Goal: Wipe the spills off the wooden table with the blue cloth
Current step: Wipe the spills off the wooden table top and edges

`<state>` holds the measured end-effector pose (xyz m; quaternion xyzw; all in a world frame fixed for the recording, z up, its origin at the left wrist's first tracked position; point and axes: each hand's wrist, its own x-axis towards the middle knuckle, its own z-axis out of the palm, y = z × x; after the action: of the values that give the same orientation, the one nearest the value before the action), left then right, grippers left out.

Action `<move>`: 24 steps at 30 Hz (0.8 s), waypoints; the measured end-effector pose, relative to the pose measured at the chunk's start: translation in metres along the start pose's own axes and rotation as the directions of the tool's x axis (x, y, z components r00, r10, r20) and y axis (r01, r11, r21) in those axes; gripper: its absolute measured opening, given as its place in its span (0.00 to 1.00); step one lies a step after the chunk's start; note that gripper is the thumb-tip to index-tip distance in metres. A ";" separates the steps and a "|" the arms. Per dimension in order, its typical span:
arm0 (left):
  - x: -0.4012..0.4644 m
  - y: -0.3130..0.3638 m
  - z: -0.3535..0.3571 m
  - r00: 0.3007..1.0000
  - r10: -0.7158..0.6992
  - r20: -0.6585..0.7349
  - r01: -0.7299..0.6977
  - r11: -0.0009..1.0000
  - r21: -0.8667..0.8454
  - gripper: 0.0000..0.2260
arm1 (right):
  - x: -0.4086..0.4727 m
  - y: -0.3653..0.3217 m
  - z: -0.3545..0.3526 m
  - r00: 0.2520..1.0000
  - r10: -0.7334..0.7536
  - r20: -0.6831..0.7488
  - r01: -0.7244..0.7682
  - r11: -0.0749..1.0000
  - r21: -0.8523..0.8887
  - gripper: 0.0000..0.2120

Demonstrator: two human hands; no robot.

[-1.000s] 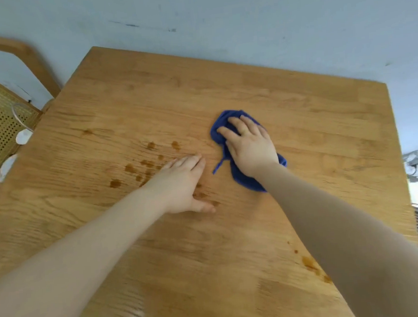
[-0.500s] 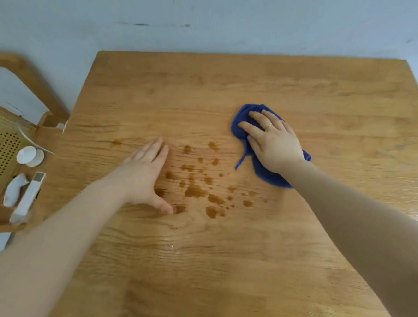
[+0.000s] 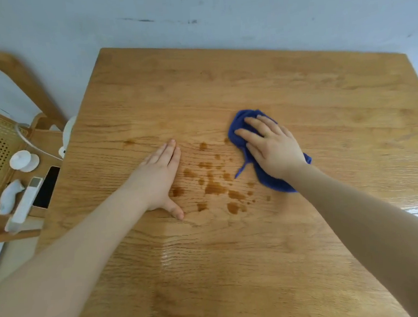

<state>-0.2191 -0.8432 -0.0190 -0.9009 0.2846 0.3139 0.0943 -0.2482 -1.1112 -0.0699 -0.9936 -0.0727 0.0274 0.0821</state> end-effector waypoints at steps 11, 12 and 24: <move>-0.001 -0.006 0.003 0.999 0.026 -0.033 -0.027 0.999 -0.041 0.66 | -0.021 -0.034 0.009 0.959 -0.283 0.025 0.284 0.958 -0.032 0.19; -0.001 -0.007 0.004 0.999 0.030 -0.032 -0.032 0.998 -0.048 0.66 | -0.017 -0.031 0.008 0.951 -0.308 0.042 0.309 0.951 -0.026 0.19; -0.001 0.002 0.004 0.999 -0.029 -0.021 0.029 0.999 -0.028 0.65 | 0.011 -0.051 0.005 0.983 -0.182 0.014 0.182 0.983 0.004 0.21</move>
<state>-0.2229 -0.8432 -0.0219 -0.9095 0.2682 0.3066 0.0834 -0.2453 -1.0586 -0.0662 -0.9824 -0.1640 0.0268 0.0850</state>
